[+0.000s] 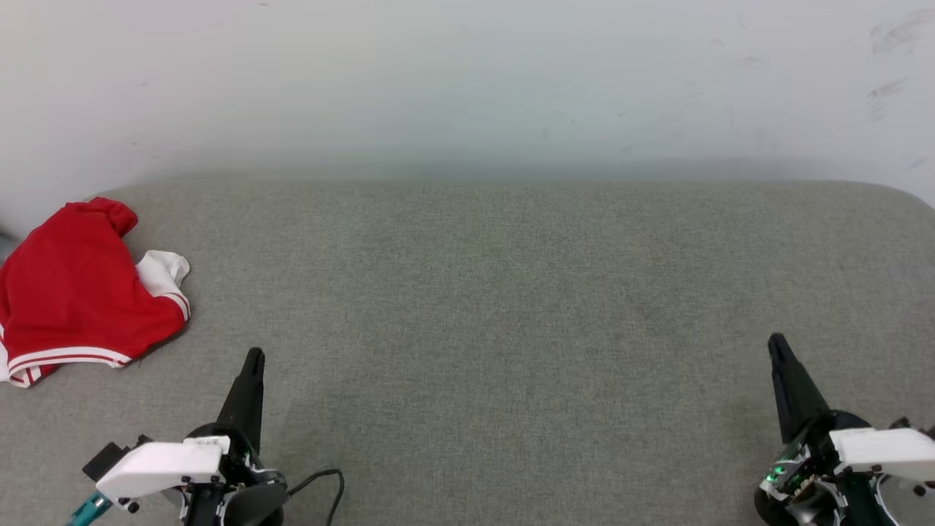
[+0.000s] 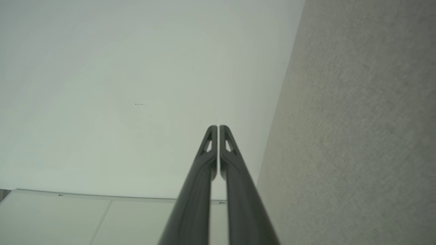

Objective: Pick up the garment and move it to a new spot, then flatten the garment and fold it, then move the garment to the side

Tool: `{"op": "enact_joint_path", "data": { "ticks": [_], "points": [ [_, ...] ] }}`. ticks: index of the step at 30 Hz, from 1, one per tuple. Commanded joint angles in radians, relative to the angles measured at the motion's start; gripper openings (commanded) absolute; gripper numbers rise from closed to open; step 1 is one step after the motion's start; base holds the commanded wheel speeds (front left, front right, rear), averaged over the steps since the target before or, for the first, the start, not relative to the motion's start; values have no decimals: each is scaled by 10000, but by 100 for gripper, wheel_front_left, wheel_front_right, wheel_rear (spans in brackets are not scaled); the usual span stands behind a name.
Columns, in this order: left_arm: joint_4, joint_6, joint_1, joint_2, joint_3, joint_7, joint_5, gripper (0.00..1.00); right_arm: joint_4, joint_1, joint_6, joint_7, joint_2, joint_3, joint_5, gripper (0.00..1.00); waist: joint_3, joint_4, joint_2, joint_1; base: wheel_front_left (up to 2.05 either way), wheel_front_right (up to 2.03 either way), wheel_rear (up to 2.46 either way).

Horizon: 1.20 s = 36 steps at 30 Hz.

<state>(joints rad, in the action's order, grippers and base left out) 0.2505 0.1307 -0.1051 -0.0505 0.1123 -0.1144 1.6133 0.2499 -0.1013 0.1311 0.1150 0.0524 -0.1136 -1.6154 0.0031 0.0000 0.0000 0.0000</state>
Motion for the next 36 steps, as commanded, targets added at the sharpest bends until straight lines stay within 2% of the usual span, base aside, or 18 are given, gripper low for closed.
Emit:
{"op": "enact_joint_path", "data": {
  "ticks": [1, 12, 21, 36],
  "points": [
    [61, -2, 37, 6, -10, 10, -3, 100, 59, 46, -2, -8, 0, 6, 3, 100, 1, 0, 0, 0, 0, 0, 0],
    [-5, -2, 303, 22, -29, 425, -522, 100, 260, 315, -2, -414, -6, -52, 616, 100, 9, 6, 0, 0, 0, 0, 0],
    [-545, -272, 293, 18, 18, 847, -2203, 100, -340, 379, -2, -837, -8, -127, 2390, 100, 24, 10, 0, 0, 0, 0, 0],
    [-1399, -1224, 430, 13, -547, 1464, -5631, 100, -1519, 576, -2, -1458, -11, 227, 6010, 100, 40, 30, 0, 0, 0, 0, 0]
  ]
}}
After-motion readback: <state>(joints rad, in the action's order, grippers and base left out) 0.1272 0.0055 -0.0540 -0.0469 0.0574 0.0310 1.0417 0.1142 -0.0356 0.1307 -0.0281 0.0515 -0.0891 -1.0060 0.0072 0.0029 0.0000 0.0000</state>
